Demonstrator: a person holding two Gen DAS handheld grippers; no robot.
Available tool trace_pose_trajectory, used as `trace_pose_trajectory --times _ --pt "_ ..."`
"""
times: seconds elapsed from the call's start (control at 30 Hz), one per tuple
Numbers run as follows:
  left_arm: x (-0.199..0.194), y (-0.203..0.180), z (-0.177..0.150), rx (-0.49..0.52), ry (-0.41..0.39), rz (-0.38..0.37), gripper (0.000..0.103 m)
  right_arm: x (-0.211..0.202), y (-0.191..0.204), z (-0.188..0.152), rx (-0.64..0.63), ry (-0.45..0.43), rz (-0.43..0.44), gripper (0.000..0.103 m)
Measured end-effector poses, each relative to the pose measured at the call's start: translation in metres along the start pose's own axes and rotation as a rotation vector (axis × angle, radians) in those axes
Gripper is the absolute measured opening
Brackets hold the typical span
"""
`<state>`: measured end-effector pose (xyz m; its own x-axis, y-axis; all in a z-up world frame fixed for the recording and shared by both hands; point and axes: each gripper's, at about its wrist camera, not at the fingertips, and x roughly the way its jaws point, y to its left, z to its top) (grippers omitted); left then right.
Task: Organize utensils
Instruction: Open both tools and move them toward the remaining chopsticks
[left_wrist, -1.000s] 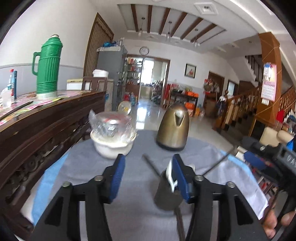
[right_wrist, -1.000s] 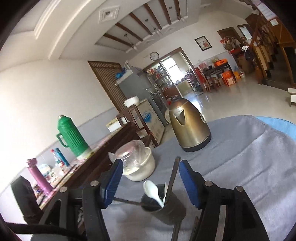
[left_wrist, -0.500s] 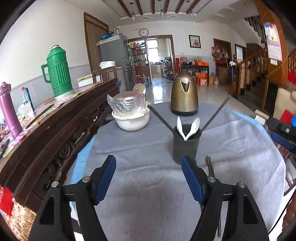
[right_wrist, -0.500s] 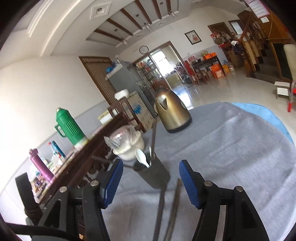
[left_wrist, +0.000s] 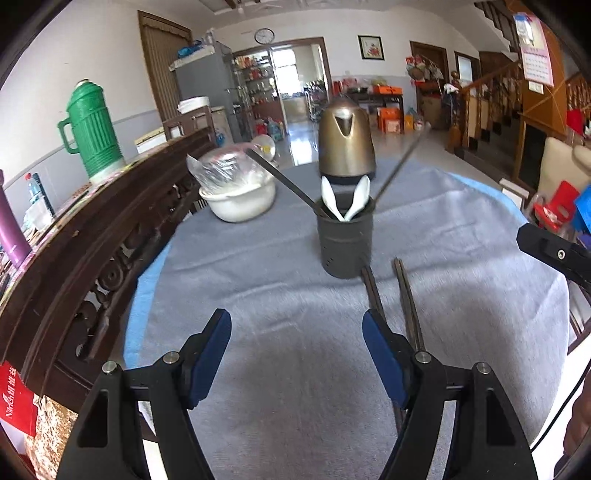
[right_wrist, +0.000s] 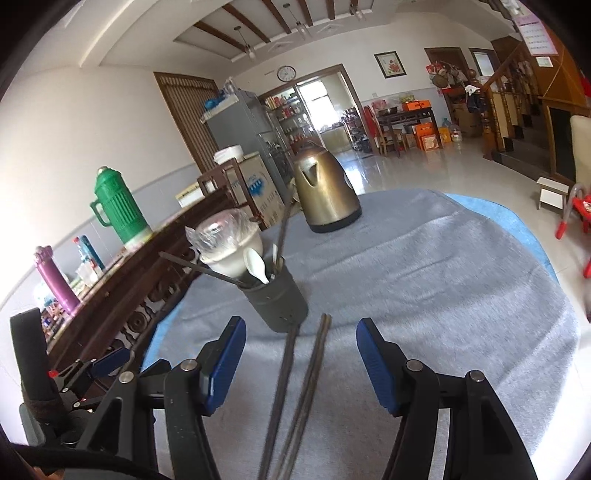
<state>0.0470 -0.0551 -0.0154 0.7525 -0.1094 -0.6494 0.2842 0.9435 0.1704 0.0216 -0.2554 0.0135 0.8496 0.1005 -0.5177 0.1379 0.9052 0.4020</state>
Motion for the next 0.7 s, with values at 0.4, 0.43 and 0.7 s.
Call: trace_pose_trajectory --times 0.4,0.43,0.7 --pt "0.031 -0.024 -0.001 0.053 0.061 -0.014 0.074 0.026 -0.027 -0.007 0.039 0.056 -0.03 0.066" --pt "0.034 -0.026 -0.001 0.059 0.066 -0.013 0.074 0.028 -0.028 -0.007 0.042 0.061 -0.03 0.066" --pt "0.048 -0.031 0.002 0.065 0.089 -0.02 0.074 0.045 -0.039 -0.01 0.063 0.093 -0.042 0.066"
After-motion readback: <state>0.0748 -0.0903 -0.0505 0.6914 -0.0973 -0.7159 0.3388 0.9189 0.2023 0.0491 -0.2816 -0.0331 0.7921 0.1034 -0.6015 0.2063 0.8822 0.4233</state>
